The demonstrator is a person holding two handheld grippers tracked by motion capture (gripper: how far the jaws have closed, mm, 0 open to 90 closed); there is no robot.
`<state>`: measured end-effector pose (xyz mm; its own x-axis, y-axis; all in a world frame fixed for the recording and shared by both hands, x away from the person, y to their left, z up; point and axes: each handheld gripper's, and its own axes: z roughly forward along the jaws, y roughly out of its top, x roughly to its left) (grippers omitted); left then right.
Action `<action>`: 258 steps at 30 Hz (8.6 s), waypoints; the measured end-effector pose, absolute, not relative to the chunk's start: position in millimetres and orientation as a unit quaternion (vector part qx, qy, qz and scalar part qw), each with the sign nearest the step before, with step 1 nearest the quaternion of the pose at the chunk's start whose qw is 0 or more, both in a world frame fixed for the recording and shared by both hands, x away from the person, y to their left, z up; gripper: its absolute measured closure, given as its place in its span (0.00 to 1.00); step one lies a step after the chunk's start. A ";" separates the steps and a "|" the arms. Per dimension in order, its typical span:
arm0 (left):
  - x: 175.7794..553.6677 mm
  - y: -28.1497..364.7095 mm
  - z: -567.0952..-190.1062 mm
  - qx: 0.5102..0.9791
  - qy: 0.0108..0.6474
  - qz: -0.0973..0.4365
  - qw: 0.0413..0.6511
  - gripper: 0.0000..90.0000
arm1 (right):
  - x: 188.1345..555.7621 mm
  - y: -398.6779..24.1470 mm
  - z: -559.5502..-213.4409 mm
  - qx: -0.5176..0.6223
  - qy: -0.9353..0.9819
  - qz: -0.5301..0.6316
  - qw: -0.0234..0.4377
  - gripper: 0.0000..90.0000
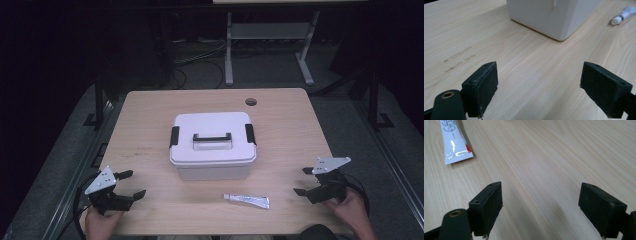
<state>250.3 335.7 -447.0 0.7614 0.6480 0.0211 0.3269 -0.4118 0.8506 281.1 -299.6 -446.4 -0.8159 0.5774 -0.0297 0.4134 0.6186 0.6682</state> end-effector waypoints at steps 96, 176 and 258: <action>257.4 327.8 -448.2 0.826 0.271 0.175 0.462 0.15 | 419.2 -23.2 -272.1 0.004 0.980 0.196 0.044 0.87; 257.9 327.2 -449.5 0.824 0.276 0.167 0.466 0.15 | 400.9 -168.3 -215.3 0.103 0.967 0.226 0.061 0.94; 257.1 326.9 -449.3 0.823 0.278 0.168 0.466 0.15 | 389.0 -289.2 -394.0 0.260 0.939 0.225 0.018 0.93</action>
